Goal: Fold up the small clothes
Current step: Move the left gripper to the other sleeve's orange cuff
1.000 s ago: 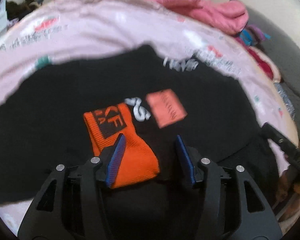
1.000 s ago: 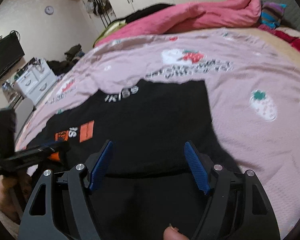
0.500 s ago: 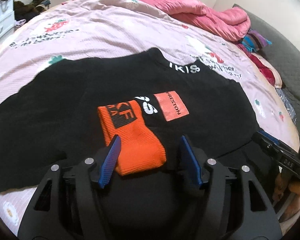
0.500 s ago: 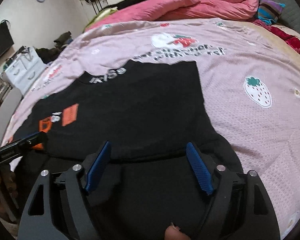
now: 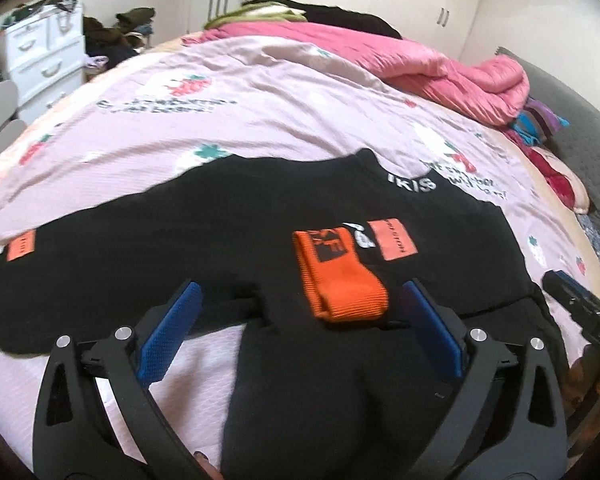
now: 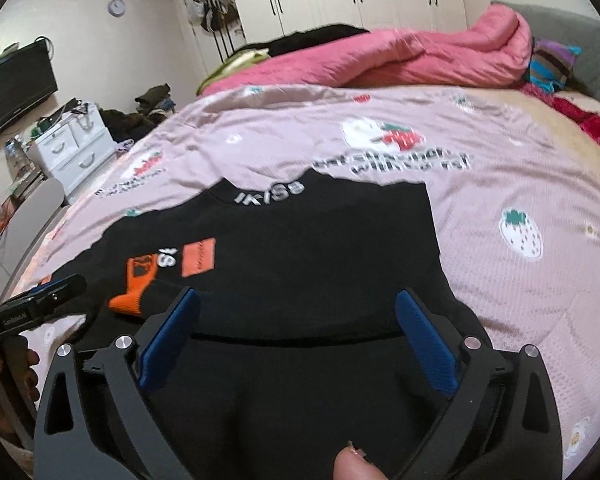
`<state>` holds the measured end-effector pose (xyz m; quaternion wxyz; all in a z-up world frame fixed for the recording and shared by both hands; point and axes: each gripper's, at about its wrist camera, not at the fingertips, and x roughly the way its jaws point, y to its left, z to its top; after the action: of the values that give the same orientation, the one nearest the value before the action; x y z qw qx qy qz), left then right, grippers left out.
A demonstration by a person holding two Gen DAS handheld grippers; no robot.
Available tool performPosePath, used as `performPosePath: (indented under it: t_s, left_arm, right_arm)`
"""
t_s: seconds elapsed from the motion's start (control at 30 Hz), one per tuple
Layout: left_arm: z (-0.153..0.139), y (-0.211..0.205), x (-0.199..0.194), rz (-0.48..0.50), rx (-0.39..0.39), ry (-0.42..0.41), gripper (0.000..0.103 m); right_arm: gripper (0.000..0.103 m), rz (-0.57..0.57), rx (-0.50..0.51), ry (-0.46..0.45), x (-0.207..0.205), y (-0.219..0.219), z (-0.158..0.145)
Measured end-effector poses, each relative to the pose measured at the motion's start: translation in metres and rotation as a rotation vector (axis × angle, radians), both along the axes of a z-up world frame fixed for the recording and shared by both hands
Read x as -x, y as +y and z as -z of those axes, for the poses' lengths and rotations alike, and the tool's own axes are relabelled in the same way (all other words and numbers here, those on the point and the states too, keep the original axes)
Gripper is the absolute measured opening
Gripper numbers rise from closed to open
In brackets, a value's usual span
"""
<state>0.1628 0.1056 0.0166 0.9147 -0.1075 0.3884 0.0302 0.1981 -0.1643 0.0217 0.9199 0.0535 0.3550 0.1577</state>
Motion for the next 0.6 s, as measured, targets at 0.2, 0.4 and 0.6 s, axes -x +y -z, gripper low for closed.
performPosePath:
  t_s: [0.2,0.4,0.6]
  left_arm:
    - [-0.002,0.018,0.02,-0.059,0.004,-0.018,0.094]
    - [-0.002,0.039,0.042,-0.138,0.0,-0.033,0.094]
    - [-0.005,0.059,0.058,-0.212,-0.029,-0.047,0.094]
  right_arm:
    - [0.099,-0.02,0.005,-0.022,0.006,0.014,-0.009]
    - [0.099,-0.052,0.023,-0.032,0.01,0.036,-0.014]
    - [0.099,-0.101,0.034,-0.033,0.016,0.064,-0.017]
